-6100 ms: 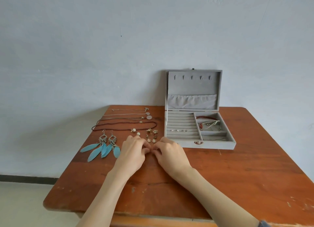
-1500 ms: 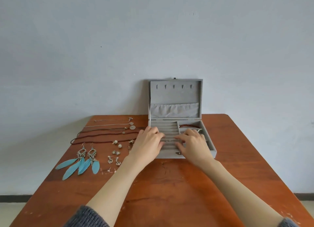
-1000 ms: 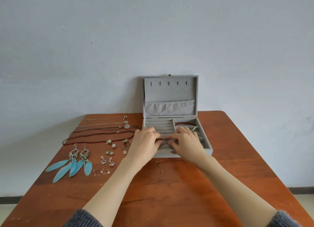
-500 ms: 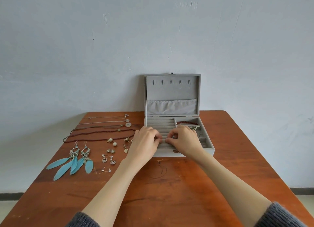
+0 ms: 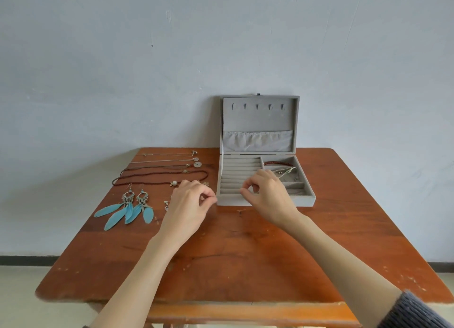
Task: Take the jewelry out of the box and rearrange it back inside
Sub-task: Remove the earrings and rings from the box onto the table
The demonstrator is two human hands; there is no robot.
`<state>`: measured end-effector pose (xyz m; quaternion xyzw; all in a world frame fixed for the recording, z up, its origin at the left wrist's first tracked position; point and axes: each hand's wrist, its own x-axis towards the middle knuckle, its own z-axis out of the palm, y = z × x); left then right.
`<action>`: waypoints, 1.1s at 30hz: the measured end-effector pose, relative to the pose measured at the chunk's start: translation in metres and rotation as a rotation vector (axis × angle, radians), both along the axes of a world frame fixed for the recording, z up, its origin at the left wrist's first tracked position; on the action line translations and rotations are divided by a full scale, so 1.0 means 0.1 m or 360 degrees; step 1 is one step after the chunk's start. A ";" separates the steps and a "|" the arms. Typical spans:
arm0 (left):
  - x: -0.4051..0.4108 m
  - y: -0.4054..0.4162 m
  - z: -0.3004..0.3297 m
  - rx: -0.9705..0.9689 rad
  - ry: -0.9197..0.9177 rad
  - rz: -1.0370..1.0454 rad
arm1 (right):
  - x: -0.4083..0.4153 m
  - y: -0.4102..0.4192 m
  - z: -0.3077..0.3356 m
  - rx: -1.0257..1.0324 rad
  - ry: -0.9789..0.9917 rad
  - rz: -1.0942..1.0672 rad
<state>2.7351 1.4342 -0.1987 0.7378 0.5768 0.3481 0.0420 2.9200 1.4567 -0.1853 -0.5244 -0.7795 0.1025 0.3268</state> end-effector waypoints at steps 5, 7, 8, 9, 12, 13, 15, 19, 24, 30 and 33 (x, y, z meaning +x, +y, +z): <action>-0.21 -0.18 -0.04 -0.0032 0.0039 0.0084 | -0.26 -0.33 -0.05 -0.0196 0.0193 0.0199; -0.27 -0.23 -0.03 -0.0050 0.0112 0.0111 | -0.35 -0.39 -0.08 -0.0277 0.0209 0.0256; -0.30 -0.25 -0.03 -0.0075 0.0169 0.0122 | -0.39 -0.40 -0.09 -0.0309 0.0172 0.0267; -0.32 -0.26 -0.03 -0.0097 0.0230 0.0134 | -0.42 -0.40 -0.09 -0.0339 0.0108 0.0256; -0.37 -0.28 -0.05 -0.0100 0.0331 0.0153 | -0.50 -0.39 -0.09 -0.0405 -0.0090 0.0174; -0.38 -0.28 -0.05 -0.0104 0.0345 0.0150 | -0.53 -0.39 -0.09 -0.0410 -0.0133 0.0163; -0.38 -0.30 -0.07 -0.0126 0.0392 0.0135 | -0.58 -0.39 -0.09 -0.0408 -0.0202 0.0168; -0.36 -0.31 -0.08 -0.0137 0.0414 0.0121 | -0.66 -0.36 -0.10 -0.0428 -0.0244 0.0196; -0.34 -0.31 -0.08 -0.0139 0.0410 0.0106 | -0.68 -0.33 -0.11 -0.0421 -0.0240 0.0202; -0.36 -0.32 -0.04 -0.0181 0.0451 0.0067 | -0.65 -0.36 -0.11 -0.0411 -0.0177 0.0196; -0.34 -0.33 0.01 -0.0153 0.0385 0.0039 | -0.58 -0.37 -0.08 -0.0407 -0.0124 0.0220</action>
